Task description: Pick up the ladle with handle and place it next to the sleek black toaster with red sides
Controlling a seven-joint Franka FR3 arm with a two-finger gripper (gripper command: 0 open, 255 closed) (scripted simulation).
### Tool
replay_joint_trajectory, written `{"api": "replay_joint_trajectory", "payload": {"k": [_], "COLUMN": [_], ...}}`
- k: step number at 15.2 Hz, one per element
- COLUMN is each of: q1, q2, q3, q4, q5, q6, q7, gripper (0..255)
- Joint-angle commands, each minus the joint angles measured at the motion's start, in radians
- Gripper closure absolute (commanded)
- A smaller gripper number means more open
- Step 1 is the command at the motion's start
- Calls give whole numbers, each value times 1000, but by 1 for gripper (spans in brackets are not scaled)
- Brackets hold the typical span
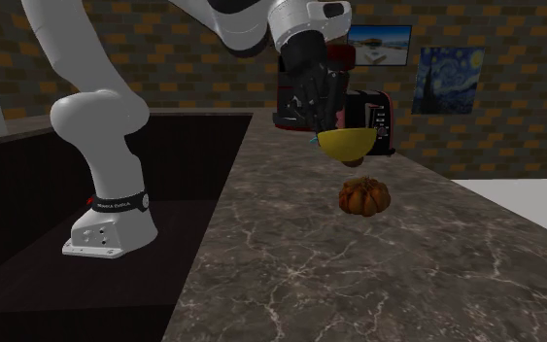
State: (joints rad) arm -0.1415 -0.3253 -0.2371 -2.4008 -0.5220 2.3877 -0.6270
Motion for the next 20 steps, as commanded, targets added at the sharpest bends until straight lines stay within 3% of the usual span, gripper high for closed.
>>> {"api": "replay_joint_trajectory", "payload": {"k": [1,20], "q1": [3,30], "q2": [-12,-64], "q3": [1,19], "q4": [17,221], "q5": [10,82], "q6": [-27,-273], "q7": [-13,-109], "gripper": [255,255]}}
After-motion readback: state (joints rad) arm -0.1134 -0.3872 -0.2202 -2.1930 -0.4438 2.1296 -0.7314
